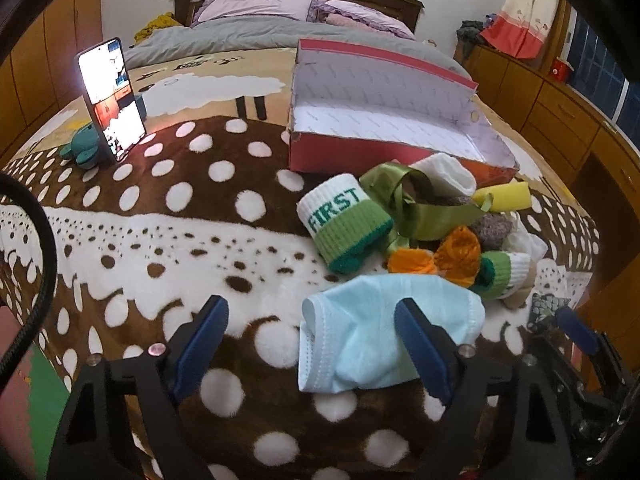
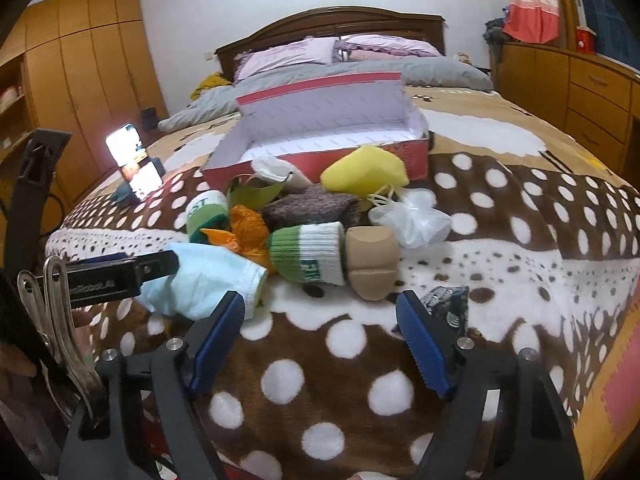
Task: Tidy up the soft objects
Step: 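Move both grippers toward the green-and-white socks in the pile, then grasp the 'FIRST' green-white sock with left gripper while right grasps another green-white sock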
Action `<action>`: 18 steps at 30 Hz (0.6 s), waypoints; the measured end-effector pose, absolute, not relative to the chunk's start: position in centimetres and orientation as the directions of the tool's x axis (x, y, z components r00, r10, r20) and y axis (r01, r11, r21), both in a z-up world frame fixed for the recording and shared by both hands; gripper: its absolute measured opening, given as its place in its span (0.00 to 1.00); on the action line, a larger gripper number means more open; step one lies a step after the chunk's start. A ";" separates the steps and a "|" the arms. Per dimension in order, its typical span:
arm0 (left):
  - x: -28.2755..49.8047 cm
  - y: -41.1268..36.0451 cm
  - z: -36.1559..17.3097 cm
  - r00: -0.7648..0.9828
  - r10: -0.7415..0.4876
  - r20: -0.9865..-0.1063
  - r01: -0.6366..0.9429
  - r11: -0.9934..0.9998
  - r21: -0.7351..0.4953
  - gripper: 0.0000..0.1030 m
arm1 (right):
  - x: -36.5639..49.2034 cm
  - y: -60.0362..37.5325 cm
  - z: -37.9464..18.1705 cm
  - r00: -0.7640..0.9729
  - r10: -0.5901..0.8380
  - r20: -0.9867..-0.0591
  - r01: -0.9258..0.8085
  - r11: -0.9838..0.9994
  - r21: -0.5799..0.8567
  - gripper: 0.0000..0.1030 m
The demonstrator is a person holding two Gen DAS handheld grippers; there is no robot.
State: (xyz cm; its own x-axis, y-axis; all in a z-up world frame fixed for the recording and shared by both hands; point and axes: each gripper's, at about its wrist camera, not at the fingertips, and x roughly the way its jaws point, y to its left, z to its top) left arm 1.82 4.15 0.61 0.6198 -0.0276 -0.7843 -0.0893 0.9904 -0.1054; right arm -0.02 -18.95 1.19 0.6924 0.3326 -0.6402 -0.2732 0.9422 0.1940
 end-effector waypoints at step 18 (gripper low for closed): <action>4.9 3.6 1.6 0.662 -0.074 -0.746 0.004 0.995 -0.095 0.62 | 0.4 -18.1 1.2 0.663 0.373 -0.649 -0.326 0.924 0.199 0.64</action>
